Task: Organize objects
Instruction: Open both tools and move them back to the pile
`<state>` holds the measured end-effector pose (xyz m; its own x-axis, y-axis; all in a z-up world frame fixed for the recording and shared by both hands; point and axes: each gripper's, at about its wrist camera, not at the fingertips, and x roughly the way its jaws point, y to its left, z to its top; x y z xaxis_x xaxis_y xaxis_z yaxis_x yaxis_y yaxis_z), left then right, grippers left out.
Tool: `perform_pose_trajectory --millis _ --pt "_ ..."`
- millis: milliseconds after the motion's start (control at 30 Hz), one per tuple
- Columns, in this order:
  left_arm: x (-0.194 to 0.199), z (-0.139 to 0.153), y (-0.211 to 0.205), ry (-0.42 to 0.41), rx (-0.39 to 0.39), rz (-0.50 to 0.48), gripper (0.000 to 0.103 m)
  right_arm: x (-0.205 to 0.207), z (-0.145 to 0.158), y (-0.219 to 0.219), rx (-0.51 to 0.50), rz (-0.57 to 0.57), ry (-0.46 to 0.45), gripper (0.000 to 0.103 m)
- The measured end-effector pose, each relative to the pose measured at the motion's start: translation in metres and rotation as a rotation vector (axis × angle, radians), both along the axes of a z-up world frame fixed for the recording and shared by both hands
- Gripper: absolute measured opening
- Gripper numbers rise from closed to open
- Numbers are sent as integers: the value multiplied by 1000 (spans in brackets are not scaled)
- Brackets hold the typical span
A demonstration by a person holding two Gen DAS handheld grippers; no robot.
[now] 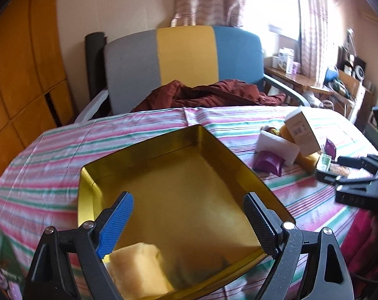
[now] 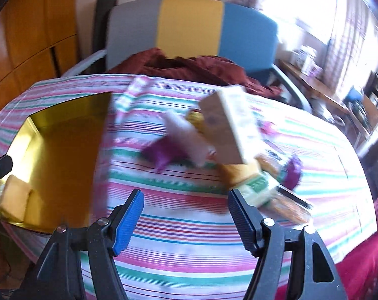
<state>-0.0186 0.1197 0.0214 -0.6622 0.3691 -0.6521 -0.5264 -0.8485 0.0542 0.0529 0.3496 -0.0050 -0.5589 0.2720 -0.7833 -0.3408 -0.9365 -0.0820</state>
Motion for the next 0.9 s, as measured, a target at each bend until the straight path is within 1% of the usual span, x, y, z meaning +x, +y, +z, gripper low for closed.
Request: perform_pose_trajectory --millis 133,333,433,633,733,867,900 --pt "4 1 18 11 -18 -43 90 15 3 37 -2 -82 5 71" --pt "10 1 42 22 -42 -96 90 39 9 88 -56 -201 37 71" --pt "14 0 53 26 -55 -121 90 47 9 105 -67 -243 46 71" --pt "16 -4 70 22 -77 -157 90 58 8 133 -161 -303 69 71" --pt "16 -7 79 6 -82 -179 90 62 1 147 -252 -325 81 72" --pt "13 -7 92 -30 -56 -206 90 69 -12 165 -388 -384 99 72" --pt "11 -7 96 -47 -47 -214 90 71 -12 167 -399 -391 111 72"
